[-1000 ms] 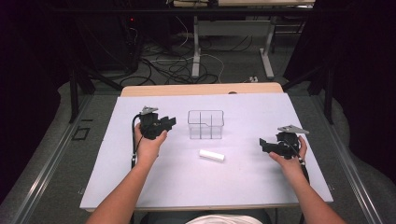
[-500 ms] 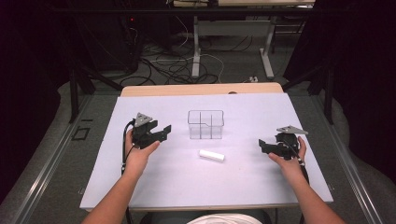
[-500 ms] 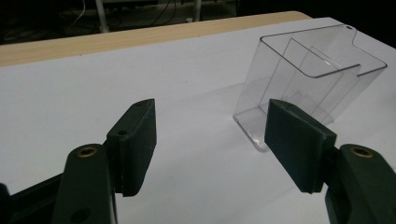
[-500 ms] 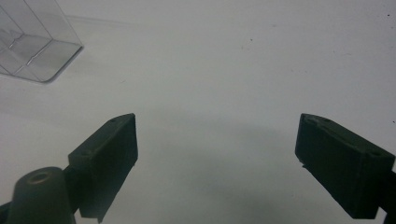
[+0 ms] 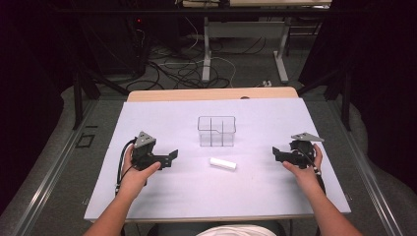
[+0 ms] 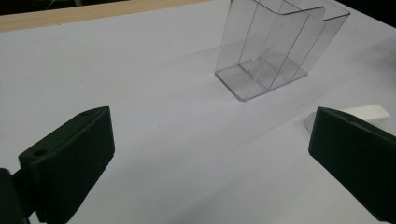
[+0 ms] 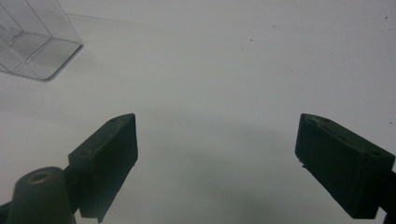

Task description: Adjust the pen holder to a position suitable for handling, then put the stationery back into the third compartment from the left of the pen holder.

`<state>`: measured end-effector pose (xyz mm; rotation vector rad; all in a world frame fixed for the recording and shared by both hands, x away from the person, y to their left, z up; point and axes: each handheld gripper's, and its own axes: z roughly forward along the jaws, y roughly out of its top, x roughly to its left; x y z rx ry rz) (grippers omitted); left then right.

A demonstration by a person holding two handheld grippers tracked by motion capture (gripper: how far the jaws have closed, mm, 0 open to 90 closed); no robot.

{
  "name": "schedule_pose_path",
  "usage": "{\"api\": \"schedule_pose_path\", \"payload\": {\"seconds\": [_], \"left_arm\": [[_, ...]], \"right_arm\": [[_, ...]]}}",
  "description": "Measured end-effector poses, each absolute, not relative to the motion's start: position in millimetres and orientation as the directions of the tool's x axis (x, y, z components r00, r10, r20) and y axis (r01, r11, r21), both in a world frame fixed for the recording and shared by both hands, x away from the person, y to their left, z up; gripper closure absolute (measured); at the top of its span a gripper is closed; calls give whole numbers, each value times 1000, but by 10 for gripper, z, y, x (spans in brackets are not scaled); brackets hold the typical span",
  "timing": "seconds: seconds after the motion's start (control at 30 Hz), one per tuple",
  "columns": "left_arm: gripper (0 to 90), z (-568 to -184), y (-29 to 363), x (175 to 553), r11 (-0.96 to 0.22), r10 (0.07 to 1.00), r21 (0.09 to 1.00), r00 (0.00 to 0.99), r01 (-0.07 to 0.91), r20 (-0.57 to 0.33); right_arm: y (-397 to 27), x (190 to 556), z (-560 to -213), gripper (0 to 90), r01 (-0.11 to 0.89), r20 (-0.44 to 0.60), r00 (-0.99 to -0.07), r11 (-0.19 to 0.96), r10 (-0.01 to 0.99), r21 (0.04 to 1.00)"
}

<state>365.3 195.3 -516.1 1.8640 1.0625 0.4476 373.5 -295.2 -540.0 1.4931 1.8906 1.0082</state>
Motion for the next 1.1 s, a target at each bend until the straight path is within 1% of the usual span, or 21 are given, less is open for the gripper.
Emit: {"api": "schedule_pose_path", "payload": {"seconds": [0.03, 0.1, 0.17, 0.3, 0.5, 0.6, 0.63, 0.77, 0.93, 1.03, 1.1], "left_arm": [[1, -5168, 1946, 3646, -187, 822, 852, 553, 489, -137], [1, -5167, 1951, 3641, -177, 825, 853, 547, 490, -143], [1, -5164, 1972, 3638, -195, 823, 858, 555, 475, -121], [1, -5182, 2001, 3628, -143, 828, 865, 537, 480, -161], [1, -5194, 2077, 3637, -95, 845, 880, 504, 465, -175], [1, -5204, 2113, 3644, -73, 848, 877, 493, 475, -196], [1, -5210, 2122, 3646, -73, 850, 876, 489, 477, -196], [1, -5224, 2143, 3641, -68, 855, 874, 480, 482, -198], [1, -5241, 2148, 3641, -73, 855, 871, 480, 485, -195], [1, -5244, 2149, 3647, -79, 855, 872, 483, 484, -190], [1, -5250, 2148, 3648, -79, 854, 871, 483, 486, -192]], "right_arm": [[-2946, 3732, -5397, 126, 577, 44, -254, 114, 966, 809], [-2939, 3732, -5395, 138, 575, 39, -264, 125, 964, 809], [-2920, 3729, -5387, 141, 575, 41, -274, 130, 961, 808], [-2882, 3738, -5380, 144, 561, 22, -305, 160, 952, 812], [-2827, 3737, -5383, 156, 553, 3, -345, 201, 939, 809], [-2803, 3729, -5367, 200, 536, -26, -382, 245, 924, 808], [-2787, 3723, -5363, 222, 536, -21, -398, 251, 917, 806], [-2725, 3714, -5356, 261, 505, -65, -454, 317, 888, 803], [-2644, 3714, -5301, 309, 470, -90, -507, 363, 857, 805], [-2596, 3739, -5287, 333, 477, -90, -526, 381, 845, 792], [-2562, 3756, -5278, 342, 502, -68, -539, 385, 840, 775]]}}
